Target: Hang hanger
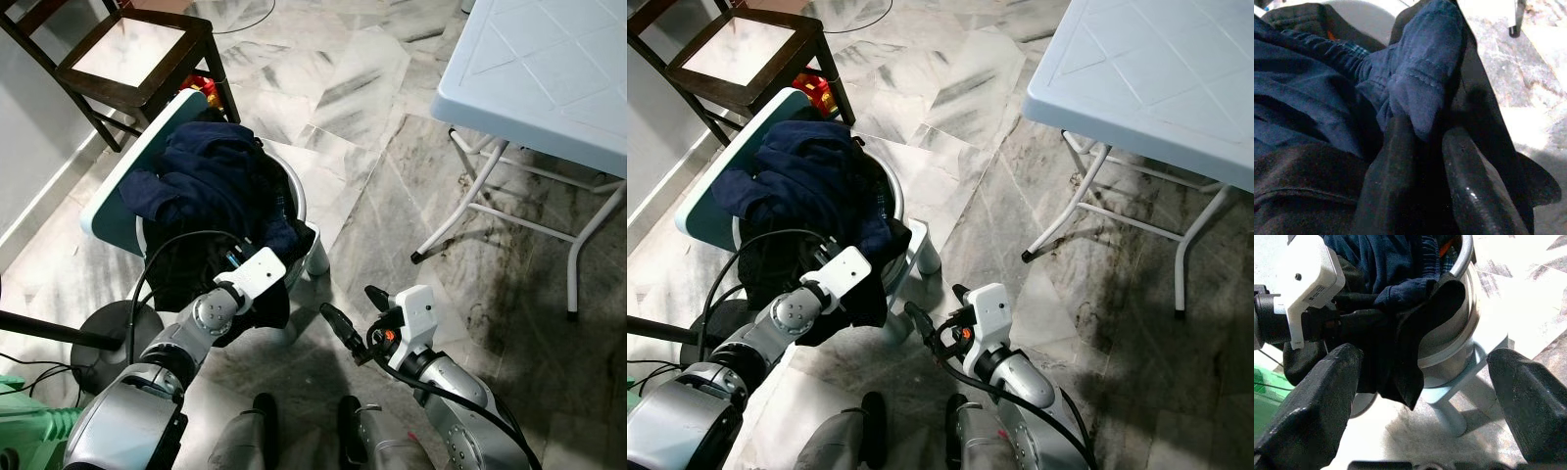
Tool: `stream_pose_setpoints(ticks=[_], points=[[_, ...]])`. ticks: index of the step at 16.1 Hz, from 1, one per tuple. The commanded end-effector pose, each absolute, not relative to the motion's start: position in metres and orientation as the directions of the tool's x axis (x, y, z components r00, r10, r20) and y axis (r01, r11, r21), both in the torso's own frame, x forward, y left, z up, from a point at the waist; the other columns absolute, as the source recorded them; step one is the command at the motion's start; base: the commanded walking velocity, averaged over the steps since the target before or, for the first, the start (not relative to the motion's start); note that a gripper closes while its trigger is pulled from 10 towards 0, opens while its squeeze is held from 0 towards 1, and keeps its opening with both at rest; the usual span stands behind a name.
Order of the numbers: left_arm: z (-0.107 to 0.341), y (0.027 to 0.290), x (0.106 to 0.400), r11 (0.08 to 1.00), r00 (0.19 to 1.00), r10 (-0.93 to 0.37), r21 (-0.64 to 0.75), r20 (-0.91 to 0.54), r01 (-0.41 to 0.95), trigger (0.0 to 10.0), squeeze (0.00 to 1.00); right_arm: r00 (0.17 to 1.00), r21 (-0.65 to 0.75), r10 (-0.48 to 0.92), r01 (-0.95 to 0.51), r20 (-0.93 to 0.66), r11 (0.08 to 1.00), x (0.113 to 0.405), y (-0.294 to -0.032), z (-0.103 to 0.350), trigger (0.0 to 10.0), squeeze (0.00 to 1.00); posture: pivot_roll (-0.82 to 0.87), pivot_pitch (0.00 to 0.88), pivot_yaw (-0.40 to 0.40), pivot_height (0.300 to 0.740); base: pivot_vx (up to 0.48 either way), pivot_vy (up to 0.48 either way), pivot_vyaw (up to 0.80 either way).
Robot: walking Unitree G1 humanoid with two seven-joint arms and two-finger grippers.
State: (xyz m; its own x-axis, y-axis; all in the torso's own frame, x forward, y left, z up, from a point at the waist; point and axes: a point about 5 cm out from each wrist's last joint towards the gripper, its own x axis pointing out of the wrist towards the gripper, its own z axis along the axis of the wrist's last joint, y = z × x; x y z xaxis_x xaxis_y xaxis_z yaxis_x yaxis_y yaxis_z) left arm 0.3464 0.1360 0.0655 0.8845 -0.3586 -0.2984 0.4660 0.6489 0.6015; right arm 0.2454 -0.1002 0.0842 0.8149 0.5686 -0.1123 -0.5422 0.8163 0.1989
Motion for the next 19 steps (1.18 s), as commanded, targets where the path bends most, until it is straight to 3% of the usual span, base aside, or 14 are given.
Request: stream_pose_setpoints(ticks=[1, 7, 12, 14, 16, 18, 19], points=[[0.062, 0.146, 0.345, 0.665, 0.895, -0.320, 0.599, -0.310, 0.445, 0.0, 0.00, 0.813, 0.209, 0.566, -0.535, -0.135, 0.819, 0.242, -0.099, 0.078, 10.0, 0.00, -0.07, 0.302, 0.035, 0.740, 0.000, 0.000, 0.00], [0.092, 0.154, 0.346, 0.793, 0.959, -0.282, 0.569, 0.025, 0.218, 0.0, 0.00, 0.827, 0.202, 0.546, -0.516, -0.136, 0.832, 0.241, -0.104, 0.077, 10.0, 0.00, -0.07, 0.303, 0.044, 0.740, 0.000, 0.000, 0.00], [0.087, 0.176, 0.325, 0.873, 0.976, -0.175, 0.479, 0.130, 0.093, 0.0, 0.00, 0.818, 0.193, 0.557, -0.529, -0.141, 0.826, 0.242, -0.102, 0.075, 10.0, 0.00, -0.04, 0.306, 0.030, 0.740, 0.000, 0.000, 0.00], [0.073, 0.196, 0.307, 0.907, 0.993, -0.063, 0.421, 0.100, 0.016, 0.0, 0.00, 0.815, 0.185, 0.561, -0.535, -0.142, 0.824, 0.243, -0.102, 0.075, 10.0, 0.00, -0.03, 0.307, 0.025, 0.740, 0.000, 0.000, 0.00], [0.047, 0.208, 0.289, 0.933, 1.000, 0.023, 0.359, -0.019, -0.015, 0.0, 0.00, 0.815, 0.180, 0.561, -0.536, -0.145, 0.825, 0.243, -0.103, 0.074, 10.0, 0.00, -0.02, 0.308, 0.020, 0.740, 0.000, 0.000, 0.00], [0.027, 0.201, 0.277, 0.956, 0.992, 0.020, 0.291, -0.123, 0.017, 0.0, 0.00, 0.811, 0.179, 0.566, -0.541, -0.147, 0.822, 0.243, -0.102, 0.073, 10.0, 0.00, -0.02, 0.310, 0.015, 0.740, 0.000, 0.000, 0.00], [0.023, 0.197, 0.274, 0.960, 0.989, 0.010, 0.279, -0.146, 0.032, 2.1, 0.00, 0.810, 0.177, 0.568, -0.543, -0.149, 0.821, 0.243, -0.103, 0.073, 10.0, 0.00, -0.02, 0.311, 0.013, 0.740, 0.000, 0.000, 0.00]])
